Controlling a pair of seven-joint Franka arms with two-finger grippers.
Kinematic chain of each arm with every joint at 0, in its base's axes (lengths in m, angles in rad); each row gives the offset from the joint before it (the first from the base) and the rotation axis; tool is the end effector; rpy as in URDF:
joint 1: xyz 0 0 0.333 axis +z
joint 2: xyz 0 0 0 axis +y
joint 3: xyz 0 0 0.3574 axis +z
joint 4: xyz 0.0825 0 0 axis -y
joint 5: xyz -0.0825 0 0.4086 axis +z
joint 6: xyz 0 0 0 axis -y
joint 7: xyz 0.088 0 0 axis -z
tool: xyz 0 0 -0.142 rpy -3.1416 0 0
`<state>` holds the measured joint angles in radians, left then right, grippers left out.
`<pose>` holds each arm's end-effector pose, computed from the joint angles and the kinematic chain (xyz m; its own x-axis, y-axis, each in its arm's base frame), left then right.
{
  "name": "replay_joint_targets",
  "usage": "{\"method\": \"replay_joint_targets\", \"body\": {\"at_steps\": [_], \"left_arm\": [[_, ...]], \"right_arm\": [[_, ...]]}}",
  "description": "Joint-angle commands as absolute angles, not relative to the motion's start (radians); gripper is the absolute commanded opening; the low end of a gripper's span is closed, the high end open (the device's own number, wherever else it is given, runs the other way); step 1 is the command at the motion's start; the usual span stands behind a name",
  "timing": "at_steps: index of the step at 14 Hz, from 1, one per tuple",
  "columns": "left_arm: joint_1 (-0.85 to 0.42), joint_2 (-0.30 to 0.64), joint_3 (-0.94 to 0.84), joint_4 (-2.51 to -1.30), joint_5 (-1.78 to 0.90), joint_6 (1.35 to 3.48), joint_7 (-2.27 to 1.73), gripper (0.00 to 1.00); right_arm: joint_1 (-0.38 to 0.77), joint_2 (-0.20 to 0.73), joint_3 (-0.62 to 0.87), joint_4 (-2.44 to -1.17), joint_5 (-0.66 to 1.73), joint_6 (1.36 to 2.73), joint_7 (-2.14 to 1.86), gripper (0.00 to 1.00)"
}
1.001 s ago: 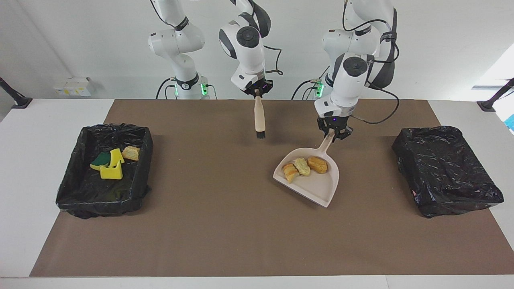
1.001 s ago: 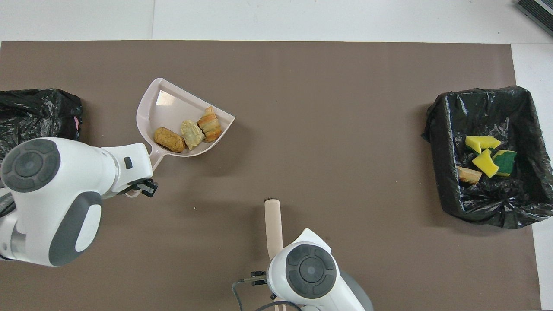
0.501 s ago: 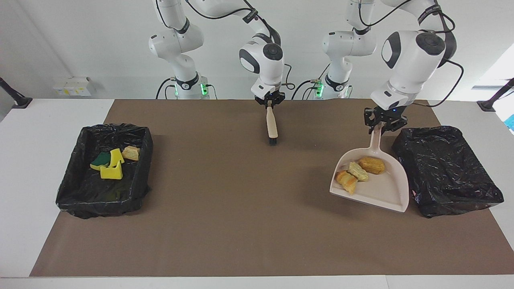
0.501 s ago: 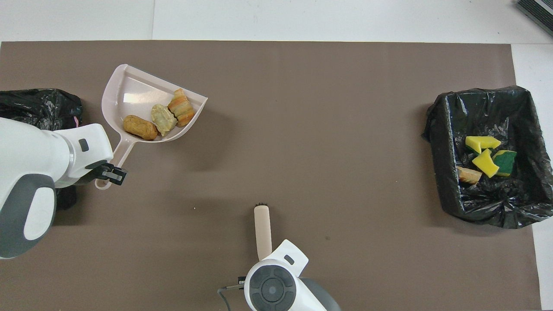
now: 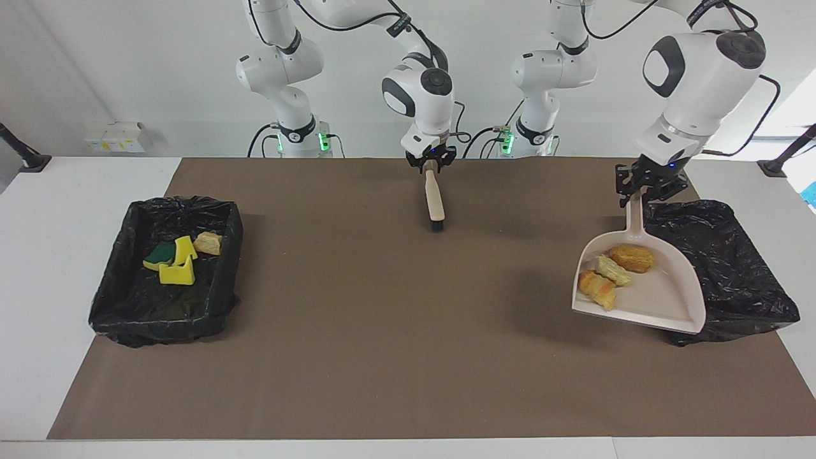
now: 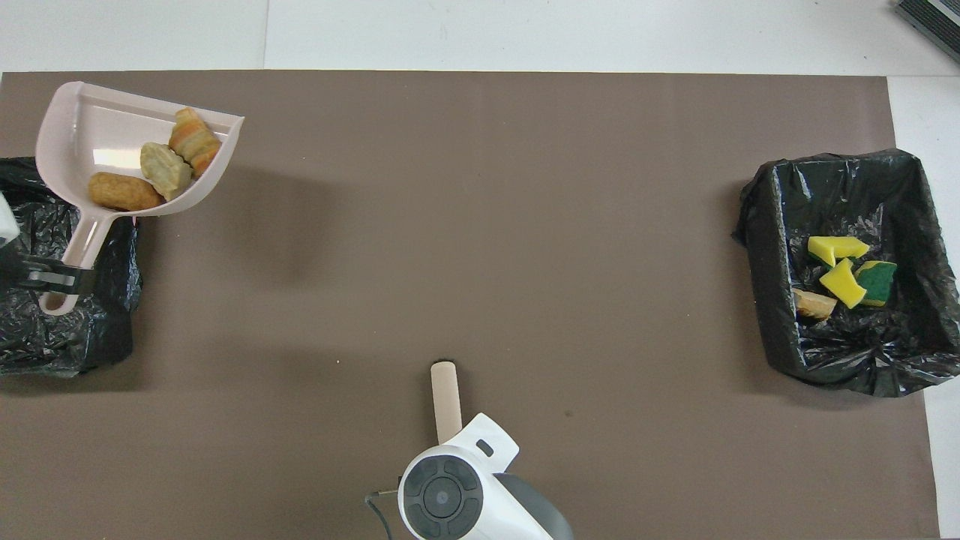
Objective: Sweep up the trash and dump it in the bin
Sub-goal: 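Tip the dustpan into the bin with the left gripper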
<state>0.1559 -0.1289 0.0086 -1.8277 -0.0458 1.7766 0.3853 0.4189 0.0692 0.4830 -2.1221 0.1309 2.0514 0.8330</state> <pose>0.5439 0.0849 0.5931 0.9736 -0.2101 0.0893 -0.2122 -0.9771 0.0140 0.3367 0.4413 0.3658 0.9809 0.0009 -0.1945 0.0025 -1.0000 0.0080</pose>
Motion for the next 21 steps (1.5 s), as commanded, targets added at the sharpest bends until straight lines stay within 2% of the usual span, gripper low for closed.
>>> {"method": "replay_joint_targets", "body": {"at_steps": [1, 6, 10, 14, 16, 21], "left_arm": [[0.225, -0.123, 0.005, -1.790, -0.066, 1.729, 0.422, 0.00], [0.377, -0.109, 0.011, -1.790, -0.029, 1.706, 0.564, 0.00], [0.488, -0.101, 0.011, -1.801, 0.096, 1.681, 0.838, 0.00], [0.525, -0.083, 0.012, -1.801, 0.296, 1.733, 1.096, 0.00], [0.535, -0.068, 0.012, -1.802, 0.362, 1.801, 1.259, 0.00], [0.520, 0.008, 0.011, -1.787, 0.534, 1.963, 1.365, 0.00]], "right_arm": [[0.335, 0.032, 0.489, -2.036, 0.113, 1.924, 0.764, 1.00], [0.192, 0.006, 0.486, -1.889, 0.117, 1.712, 0.525, 1.00], [0.071, 0.005, 0.483, -1.795, 0.118, 1.609, 0.359, 1.00], [-0.027, -0.037, 0.482, -1.790, 0.118, 1.583, 0.212, 1.00], [-0.035, -0.041, 0.479, -1.790, 0.115, 1.582, 0.201, 1.00], [-0.037, -0.044, 0.453, -1.789, 0.113, 1.585, 0.189, 1.00]]}}
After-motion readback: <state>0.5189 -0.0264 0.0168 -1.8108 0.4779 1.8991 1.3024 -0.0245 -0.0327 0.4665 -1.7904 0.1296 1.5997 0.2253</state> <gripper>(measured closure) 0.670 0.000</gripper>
